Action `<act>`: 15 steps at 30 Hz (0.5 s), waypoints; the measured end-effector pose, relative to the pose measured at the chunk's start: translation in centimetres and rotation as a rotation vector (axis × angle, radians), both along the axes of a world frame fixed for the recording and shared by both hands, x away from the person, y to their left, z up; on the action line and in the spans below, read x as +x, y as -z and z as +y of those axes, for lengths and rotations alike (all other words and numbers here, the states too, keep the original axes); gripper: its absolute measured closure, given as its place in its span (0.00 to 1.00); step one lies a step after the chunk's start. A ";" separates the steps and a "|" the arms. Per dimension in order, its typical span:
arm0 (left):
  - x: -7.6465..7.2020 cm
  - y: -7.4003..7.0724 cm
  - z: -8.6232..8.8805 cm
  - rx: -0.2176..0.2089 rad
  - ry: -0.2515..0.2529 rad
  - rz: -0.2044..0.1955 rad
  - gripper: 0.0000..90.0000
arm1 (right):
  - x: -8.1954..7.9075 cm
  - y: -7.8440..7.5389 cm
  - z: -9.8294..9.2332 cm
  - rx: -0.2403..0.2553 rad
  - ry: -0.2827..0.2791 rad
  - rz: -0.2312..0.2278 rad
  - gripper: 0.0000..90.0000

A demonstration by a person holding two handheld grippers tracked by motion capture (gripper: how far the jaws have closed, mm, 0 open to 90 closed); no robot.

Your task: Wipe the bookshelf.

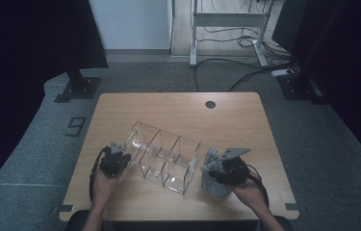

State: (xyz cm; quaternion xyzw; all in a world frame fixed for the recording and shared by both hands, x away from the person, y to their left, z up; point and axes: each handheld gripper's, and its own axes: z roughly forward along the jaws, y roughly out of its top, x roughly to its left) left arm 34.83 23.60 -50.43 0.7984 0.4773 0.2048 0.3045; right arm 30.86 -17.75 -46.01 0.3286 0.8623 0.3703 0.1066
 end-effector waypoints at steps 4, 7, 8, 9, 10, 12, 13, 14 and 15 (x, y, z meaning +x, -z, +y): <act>0.0 0.0 0.0 -0.003 0.002 -0.001 0.96 | 0.6 -0.7 -1.1 -0.005 0.035 -0.015 0.68; 0.0 0.0 0.1 -0.004 0.004 0.000 0.96 | 1.0 -1.1 -2.2 -0.009 0.066 -0.023 0.68; 0.0 0.0 0.1 -0.004 0.005 0.001 0.96 | 1.2 -1.2 -2.6 -0.010 0.074 -0.024 0.68; 0.0 0.0 0.1 -0.005 0.004 0.001 0.96 | 1.3 -1.3 -2.9 -0.009 0.086 -0.027 0.68; 0.0 0.0 0.1 -0.006 0.004 0.001 0.96 | 1.4 -1.4 -3.2 -0.009 0.090 -0.028 0.68; 0.0 0.0 0.1 -0.006 0.005 0.001 0.96 | 1.6 -1.6 -3.8 -0.009 0.108 -0.032 0.68; 0.0 0.0 0.1 -0.006 0.004 0.001 0.96 | 1.7 -1.7 -4.1 -0.009 0.116 -0.035 0.68; 0.0 0.0 0.1 -0.006 0.005 0.001 0.96 | 1.8 -1.8 -4.4 -0.010 0.122 -0.035 0.68; 0.0 0.0 0.1 -0.006 0.005 0.001 0.96 | 1.9 -1.9 -4.6 -0.008 0.131 -0.038 0.68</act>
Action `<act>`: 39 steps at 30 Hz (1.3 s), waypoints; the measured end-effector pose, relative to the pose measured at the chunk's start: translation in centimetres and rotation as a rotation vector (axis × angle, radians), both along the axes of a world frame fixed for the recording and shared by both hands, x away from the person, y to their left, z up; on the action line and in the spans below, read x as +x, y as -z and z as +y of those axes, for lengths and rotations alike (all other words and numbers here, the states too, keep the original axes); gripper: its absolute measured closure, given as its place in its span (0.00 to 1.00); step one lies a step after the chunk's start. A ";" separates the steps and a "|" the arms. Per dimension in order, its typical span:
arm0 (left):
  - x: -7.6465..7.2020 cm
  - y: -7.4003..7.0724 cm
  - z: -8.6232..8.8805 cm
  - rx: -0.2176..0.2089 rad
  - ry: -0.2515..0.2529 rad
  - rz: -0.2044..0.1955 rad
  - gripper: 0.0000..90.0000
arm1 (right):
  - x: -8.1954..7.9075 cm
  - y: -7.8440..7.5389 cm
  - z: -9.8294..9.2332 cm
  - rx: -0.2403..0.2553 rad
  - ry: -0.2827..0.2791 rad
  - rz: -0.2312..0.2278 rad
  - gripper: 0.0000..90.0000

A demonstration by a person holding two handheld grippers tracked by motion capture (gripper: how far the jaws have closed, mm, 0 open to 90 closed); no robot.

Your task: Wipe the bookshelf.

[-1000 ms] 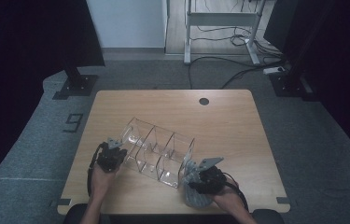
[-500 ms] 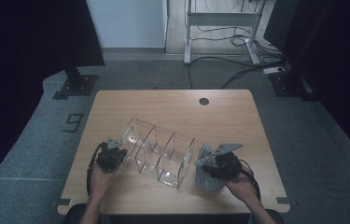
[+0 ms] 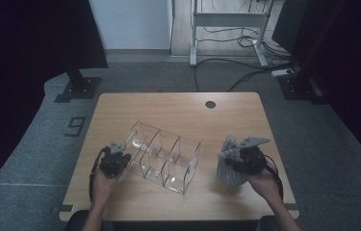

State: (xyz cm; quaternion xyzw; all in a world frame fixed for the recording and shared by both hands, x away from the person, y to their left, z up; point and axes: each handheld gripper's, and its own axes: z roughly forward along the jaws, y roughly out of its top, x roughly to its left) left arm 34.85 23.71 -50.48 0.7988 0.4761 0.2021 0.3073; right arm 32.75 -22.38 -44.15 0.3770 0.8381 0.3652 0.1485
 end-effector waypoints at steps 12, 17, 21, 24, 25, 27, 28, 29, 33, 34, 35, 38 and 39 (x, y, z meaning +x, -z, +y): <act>0.0 0.0 0.0 -0.001 0.002 0.002 0.96 | 0.9 -0.6 -3.3 -0.010 0.091 -0.010 0.68; 0.0 0.0 0.0 -0.002 0.002 0.003 0.96 | 1.3 -0.6 -4.7 -0.011 0.131 -0.015 0.68; 0.0 0.1 0.0 -0.003 0.003 0.003 0.96 | 1.5 -0.3 -5.5 -0.012 0.157 -0.013 0.68; 0.0 0.1 0.1 -0.001 0.004 0.003 0.96 | 1.8 0.2 -6.0 -0.018 0.176 -0.012 0.68; 0.0 0.1 0.1 -0.002 0.004 0.004 0.96 | 1.8 0.4 -6.1 -0.019 0.180 -0.009 0.68; 0.0 0.1 0.1 -0.001 0.004 0.003 0.96 | 2.0 0.8 -6.4 -0.019 0.189 -0.007 0.68; 0.0 0.1 0.1 -0.001 0.004 0.003 0.96 | 2.1 1.1 -6.5 -0.022 0.193 -0.005 0.67; 0.0 0.1 0.0 -0.001 0.004 0.004 0.96 | 2.1 1.3 -6.6 -0.024 0.197 0.000 0.67; 0.1 0.1 0.0 -0.003 0.004 0.004 0.96 | 2.5 2.5 -6.9 -0.020 0.209 0.011 0.67; 0.1 0.2 0.0 -0.003 0.005 0.005 0.96 | 2.6 2.8 -7.0 -0.018 0.212 0.015 0.67; 0.1 0.2 0.0 -0.004 0.004 0.006 0.96 | 2.7 3.2 -7.0 -0.018 0.215 0.020 0.67; 0.1 0.2 0.0 -0.003 0.005 0.006 0.96 | 2.8 4.0 -7.2 -0.027 0.219 0.030 0.66; 0.1 0.2 0.0 -0.002 0.005 0.006 0.96 | 2.9 4.3 -7.2 -0.028 0.222 0.031 0.66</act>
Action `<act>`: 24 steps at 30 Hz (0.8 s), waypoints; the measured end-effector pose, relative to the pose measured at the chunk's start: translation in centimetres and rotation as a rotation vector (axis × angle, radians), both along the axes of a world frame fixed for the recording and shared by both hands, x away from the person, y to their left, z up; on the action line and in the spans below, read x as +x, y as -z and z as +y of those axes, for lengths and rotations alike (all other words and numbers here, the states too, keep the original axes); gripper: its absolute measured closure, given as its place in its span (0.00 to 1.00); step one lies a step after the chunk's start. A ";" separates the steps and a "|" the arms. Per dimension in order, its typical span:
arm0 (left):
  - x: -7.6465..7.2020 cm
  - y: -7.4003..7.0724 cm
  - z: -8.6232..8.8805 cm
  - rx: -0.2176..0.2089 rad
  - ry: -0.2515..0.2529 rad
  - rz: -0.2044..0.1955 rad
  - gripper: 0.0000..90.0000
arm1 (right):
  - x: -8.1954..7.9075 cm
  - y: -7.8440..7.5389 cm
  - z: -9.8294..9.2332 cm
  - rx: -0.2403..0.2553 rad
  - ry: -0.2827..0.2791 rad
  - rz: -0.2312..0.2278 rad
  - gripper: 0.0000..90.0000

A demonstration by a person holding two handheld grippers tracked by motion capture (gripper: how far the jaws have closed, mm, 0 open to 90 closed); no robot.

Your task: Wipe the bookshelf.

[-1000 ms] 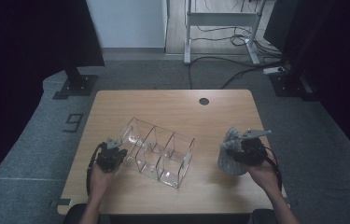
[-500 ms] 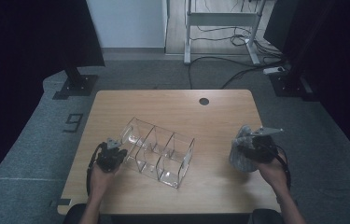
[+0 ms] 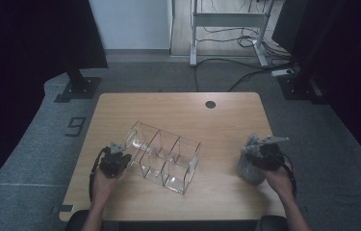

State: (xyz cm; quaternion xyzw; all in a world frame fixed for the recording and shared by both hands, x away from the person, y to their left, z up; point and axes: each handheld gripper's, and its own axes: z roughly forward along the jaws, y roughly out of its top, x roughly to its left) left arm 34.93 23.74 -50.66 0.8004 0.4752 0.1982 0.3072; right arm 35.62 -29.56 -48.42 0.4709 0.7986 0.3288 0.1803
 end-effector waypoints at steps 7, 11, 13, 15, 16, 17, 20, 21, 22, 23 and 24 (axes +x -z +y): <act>0.0 0.0 0.0 0.001 0.002 0.002 0.96 | 0.2 1.6 -0.5 0.004 0.014 0.025 0.60; 0.0 0.1 0.0 0.003 0.003 0.002 0.96 | 0.2 1.8 -0.5 0.001 0.008 0.032 0.45; 0.1 0.1 0.0 0.004 0.004 0.002 0.96 | 0.2 1.8 -0.5 0.010 0.006 0.030 0.39; 0.1 0.1 0.0 0.002 0.006 0.002 0.95 | 0.1 1.5 -0.4 0.006 0.007 0.017 0.34; 0.1 0.1 0.1 -0.002 0.008 0.004 0.95 | 0.0 1.4 -0.4 0.006 0.006 0.013 0.33; 0.1 0.1 0.1 -0.002 0.008 0.004 0.95 | 0.0 1.0 -0.4 0.018 0.002 0.003 0.31; 0.2 0.1 0.2 -0.015 0.014 0.007 0.95 | -0.1 0.4 -0.2 0.030 -0.004 -0.023 0.28; 0.2 0.1 0.3 -0.019 0.015 0.006 0.94 | -0.2 0.0 -0.1 0.039 -0.011 -0.030 0.27; 0.2 0.0 0.3 -0.019 0.012 0.004 0.92 | -0.2 -0.3 0.0 0.045 -0.017 -0.039 0.25; 0.2 0.0 0.3 -0.017 0.011 0.001 0.90 | -0.3 -0.7 0.3 0.050 -0.024 -0.052 0.23; 0.1 -0.1 0.3 -0.014 0.007 -0.009 0.88 | -0.3 -0.9 0.4 0.053 -0.031 -0.059 0.23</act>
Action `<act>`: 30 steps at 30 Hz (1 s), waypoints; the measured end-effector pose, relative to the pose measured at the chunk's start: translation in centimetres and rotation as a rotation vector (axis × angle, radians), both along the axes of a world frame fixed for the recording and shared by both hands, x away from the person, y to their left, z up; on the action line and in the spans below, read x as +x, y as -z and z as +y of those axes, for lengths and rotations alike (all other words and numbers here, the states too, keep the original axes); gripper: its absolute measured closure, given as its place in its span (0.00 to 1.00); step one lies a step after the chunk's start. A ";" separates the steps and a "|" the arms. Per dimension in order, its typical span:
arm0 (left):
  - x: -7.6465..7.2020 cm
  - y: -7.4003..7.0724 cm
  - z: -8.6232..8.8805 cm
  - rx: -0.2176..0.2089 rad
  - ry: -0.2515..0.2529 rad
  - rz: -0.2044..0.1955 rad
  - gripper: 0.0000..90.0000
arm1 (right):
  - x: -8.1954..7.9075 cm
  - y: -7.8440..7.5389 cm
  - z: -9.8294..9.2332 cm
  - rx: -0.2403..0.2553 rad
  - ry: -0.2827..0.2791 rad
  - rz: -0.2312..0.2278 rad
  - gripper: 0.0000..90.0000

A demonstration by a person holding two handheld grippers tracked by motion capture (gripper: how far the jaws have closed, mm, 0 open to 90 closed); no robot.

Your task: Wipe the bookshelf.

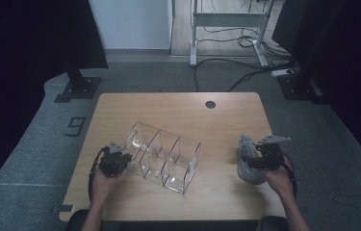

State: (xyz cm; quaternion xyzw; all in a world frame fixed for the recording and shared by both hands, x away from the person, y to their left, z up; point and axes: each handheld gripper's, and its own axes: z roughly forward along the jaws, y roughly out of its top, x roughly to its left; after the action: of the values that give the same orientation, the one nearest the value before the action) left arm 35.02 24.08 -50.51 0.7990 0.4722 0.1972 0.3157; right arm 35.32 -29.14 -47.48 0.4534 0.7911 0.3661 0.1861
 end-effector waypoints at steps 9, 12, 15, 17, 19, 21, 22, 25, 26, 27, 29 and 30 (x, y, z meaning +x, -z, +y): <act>-0.8 -0.5 0.9 -0.044 0.001 -0.007 0.54 | -0.1 -1.4 3.0 0.016 -0.106 -0.038 0.15; -1.4 -0.9 1.2 -0.050 -0.001 -0.025 0.53 | 0.1 -1.4 4.0 0.031 -0.141 -0.041 0.15; -2.0 -1.5 1.5 -0.055 0.000 -0.049 0.53 | 0.3 -1.3 5.1 0.041 -0.170 -0.041 0.15; -2.3 -1.7 1.5 -0.054 0.002 -0.062 0.56 | 0.5 -1.3 5.9 0.046 -0.188 -0.042 0.15; -2.6 -1.9 1.6 -0.050 -0.001 -0.070 0.60 | 0.6 -1.3 6.6 0.049 -0.209 -0.043 0.15; -2.7 -2.1 1.7 -0.051 0.002 -0.073 0.65 | 0.8 -1.3 7.4 0.054 -0.230 -0.041 0.15; -2.8 -2.1 1.7 -0.047 0.001 -0.077 0.67 | 0.8 -1.3 7.8 0.058 -0.240 -0.041 0.15; -2.8 -2.1 1.7 -0.041 -0.005 -0.079 0.77 | 1.0 -1.4 8.9 0.061 -0.274 -0.041 0.15; -2.8 -2.1 1.8 -0.042 -0.008 -0.077 0.79 | 1.0 -1.4 9.2 0.059 -0.284 -0.042 0.15; -2.8 -2.1 1.9 -0.052 -0.006 -0.074 0.82 | 1.1 -1.3 9.7 0.061 -0.293 -0.039 0.15; -2.7 -2.1 1.9 -0.065 0.002 -0.064 0.85 | 1.1 -1.3 10.5 0.063 -0.314 -0.036 0.15; -2.7 -2.1 1.9 -0.062 0.008 -0.064 0.87 | 1.2 -1.3 10.7 0.065 -0.317 -0.033 0.15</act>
State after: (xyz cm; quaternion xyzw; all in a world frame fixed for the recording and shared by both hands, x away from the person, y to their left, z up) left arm 32.32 25.96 -48.44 0.7841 0.4645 0.2068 0.3560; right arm 36.48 -18.42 -46.22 0.3228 0.8371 0.4238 0.1244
